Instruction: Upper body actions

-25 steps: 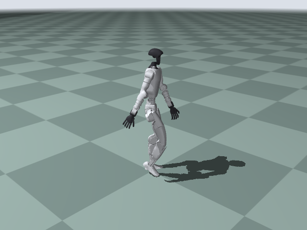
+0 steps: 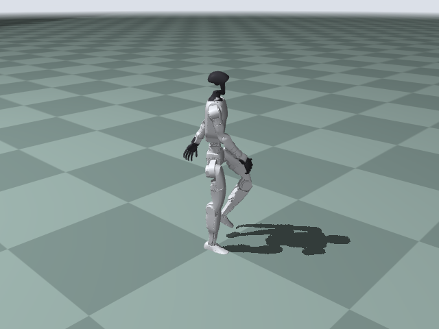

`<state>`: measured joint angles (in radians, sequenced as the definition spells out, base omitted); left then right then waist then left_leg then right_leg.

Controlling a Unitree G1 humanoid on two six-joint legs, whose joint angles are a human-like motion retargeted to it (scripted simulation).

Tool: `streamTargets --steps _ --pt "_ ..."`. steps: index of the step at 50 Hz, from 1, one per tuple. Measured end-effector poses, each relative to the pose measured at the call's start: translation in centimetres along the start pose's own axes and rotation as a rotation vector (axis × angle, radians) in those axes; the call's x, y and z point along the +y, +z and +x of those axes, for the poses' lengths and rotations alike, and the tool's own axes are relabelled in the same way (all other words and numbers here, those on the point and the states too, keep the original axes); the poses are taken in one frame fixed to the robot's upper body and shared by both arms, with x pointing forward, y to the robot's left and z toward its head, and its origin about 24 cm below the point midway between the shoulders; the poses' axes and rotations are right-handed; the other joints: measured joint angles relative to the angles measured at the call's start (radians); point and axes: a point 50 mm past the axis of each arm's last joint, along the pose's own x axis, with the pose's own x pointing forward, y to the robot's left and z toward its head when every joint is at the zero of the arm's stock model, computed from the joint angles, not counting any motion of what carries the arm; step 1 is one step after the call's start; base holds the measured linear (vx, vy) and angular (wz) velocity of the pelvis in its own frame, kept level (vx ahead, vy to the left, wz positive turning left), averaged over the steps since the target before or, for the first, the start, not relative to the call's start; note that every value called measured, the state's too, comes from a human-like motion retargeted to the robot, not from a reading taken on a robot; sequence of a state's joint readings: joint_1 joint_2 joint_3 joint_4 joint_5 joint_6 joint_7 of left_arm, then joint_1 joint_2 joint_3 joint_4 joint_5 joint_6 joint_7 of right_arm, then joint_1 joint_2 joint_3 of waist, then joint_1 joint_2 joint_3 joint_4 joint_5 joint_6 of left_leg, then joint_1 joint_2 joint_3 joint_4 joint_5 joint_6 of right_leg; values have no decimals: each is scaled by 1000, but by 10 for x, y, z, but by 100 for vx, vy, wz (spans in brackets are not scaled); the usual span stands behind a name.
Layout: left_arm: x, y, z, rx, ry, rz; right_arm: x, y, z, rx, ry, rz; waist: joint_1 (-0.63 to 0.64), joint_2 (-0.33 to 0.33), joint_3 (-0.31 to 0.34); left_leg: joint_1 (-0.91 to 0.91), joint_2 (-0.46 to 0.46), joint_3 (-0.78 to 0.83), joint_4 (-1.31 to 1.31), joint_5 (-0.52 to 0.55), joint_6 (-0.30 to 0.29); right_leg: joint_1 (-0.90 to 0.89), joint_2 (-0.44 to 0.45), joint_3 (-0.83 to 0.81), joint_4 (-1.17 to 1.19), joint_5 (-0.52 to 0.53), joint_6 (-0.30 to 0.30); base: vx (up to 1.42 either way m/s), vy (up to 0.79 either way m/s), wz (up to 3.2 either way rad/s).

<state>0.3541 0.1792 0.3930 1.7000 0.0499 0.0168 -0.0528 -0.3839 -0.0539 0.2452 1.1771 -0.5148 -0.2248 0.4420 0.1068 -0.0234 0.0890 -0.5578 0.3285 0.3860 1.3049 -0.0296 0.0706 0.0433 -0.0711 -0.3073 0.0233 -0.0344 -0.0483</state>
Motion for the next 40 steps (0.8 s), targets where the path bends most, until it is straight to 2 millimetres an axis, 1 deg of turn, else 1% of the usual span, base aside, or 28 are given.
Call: streamTargets --steps 2,3,5,8,10,12,13,14,15,16,17,18,19,20,22,23,25,27,30,32,35,38,40 --pt "0 -1 0 -7 14 -16 0 1 0 -39 -80 2 -6 5 -24 16 -28 -8 -38 5 -17 4 0 -9 -5 -5 3 21 6 34" --pt "0 -1 0 -4 19 -16 2 -2 -1 -49 -102 9 -8 3 -40 36 -49 -10 -78 12 -27 5 -2 -12 -5 -9 5 29 4 39" --pt "-2 6 0 -6 20 -13 15 -16 -3 -29 -103 23 -16 -5 -66 106 -92 -4 -196 26 -41 12 -8 -26 0 -20 10 29 1 45" --pt "-17 39 -4 -105 1 23 50 -62 -11 152 -39 69 -21 -20 -79 290 -194 3 -509 66 -69 27 -24 -46 37 -52 21 26 5 27" --pt "-35 67 -10 -215 5 60 82 -97 -23 323 -7 133 -14 -21 -80 431 -282 -15 -779 26 -94 29 -23 -38 90 -82 26 27 11 -19" --pt "-62 98 -20 -363 6 146 114 -135 -44 515 -24 249 -27 1 -86 578 -321 62 -1021 -83 -72 17 5 -42 173 -83 31 34 16 -1" --pt "-78 111 -26 -432 -18 202 131 -154 -60 614 -18 315 -50 17 -95 613 -343 58 -1109 -93 -38 9 20 -56 219 -51 39 29 20 29" --pt "-96 128 -35 -504 -67 262 145 -170 -77 706 -10 381 -76 31 -98 628 -343 46 -1163 -91 -29 -11 17 -92 282 19 54 16 22 42" --pt "-116 146 -47 -577 -127 325 156 -184 -94 793 -1 449 -104 42 -98 633 -332 28 -1201 -83 -31 -37 4 -139 352 108 74 -9 19 12" --pt "-136 169 -64 -663 -195 382 162 -194 -107 859 -18 525 -107 59 -72 628 -312 35 -1213 -79 -20 -89 -19 -165 456 189 78 -20 17 -2" --pt "-154 189 -82 -748 -257 437 168 -203 -121 921 -44 601 -121 75 -51 622 -297 31 -1223 -75 -11 -144 -34 -180 553 258 72 -23 13 18" --pt "-169 206 -101 -830 -310 483 177 -212 -136 980 -88 674 -157 86 -37 619 -290 8 -1231 -71 -3 -205 -32 -175 638 300 50 -15 12 54" --pt "-183 223 -121 -906 -360 531 186 -220 -150 1040 -133 746 -179 94 -23 613 -282 -3 -1231 -67 1 -256 -46 -179 725 283 28 -8 13 61" --pt "-196 238 -143 -977 -410 582 195 -227 -164 1101 -179 816 -195 100 -7 608 -274 -9 -1227 -65 5 -300 -69 -189 813 238 7 -8 11 31" --pt "-207 261 -176 -1069 -463 681 213 -235 -188 1215 -229 944 -221 101 22 607 -263 -18 -1221 -60 8 -359 -89 -197 915 184 -23 -6 6 27" --pt "-212 266 -186 -1094 -463 721 223 -237 -198 1273 -254 995 -233 99 32 608 -258 -26 -1216 -59 6 -379 -90 -194 950 174 -24 2 3 33" --pt "-221 269 -197 -1139 -416 763 244 -239 -216 1369 -319 1059 -236 99 23 598 -247 -37 -1205 -59 4 -415 -73 -177 992 167 -7 13 0 22" --pt "-223 271 -200 -1192 -367 756 258 -238 -226 1407 -361 1065 -223 98 3 595 -242 -34 -1203 -61 3 -423 -49 -165 995 165 10 19 -6 -7" --pt "-215 273 -198 -1232 -327 749 268 -236 -228 1399 -320 1030 -212 86 -21 595 -247 -18 -1204 -66 -1 -385 -39 -173 946 170 23 12 -4 -29" --pt "-205 268 -184 -1184 -307 774 266 -234 -222 1379 -248 995 -200 84 -33 598 -249 2 -1207 -69 -7 -332 -20 -168 862 178 28 2 -1 -50" --pt "-182 251 -148 -1028 -262 792 251 -231 -203 1304 -162 919 -173 83 -49 609 -258 36 -1209 -74 -16 -224 21 -144 679 186 28 1 0 -52" --pt "-151 217 -101 -787 -213 766 225 -223 -171 1181 -120 803 -158 62 -73 607 -293 51 -1199 -84 -21 -91 57 -105 420 171 65 0 0 -11" --pt "-126 188 -72 -608 -177 709 201 -213 -144 1073 -91 699 -166 39 -80 608 -319 50 -1175 -99 -26 1 62 -96 266 50 88 -6 -9 5"
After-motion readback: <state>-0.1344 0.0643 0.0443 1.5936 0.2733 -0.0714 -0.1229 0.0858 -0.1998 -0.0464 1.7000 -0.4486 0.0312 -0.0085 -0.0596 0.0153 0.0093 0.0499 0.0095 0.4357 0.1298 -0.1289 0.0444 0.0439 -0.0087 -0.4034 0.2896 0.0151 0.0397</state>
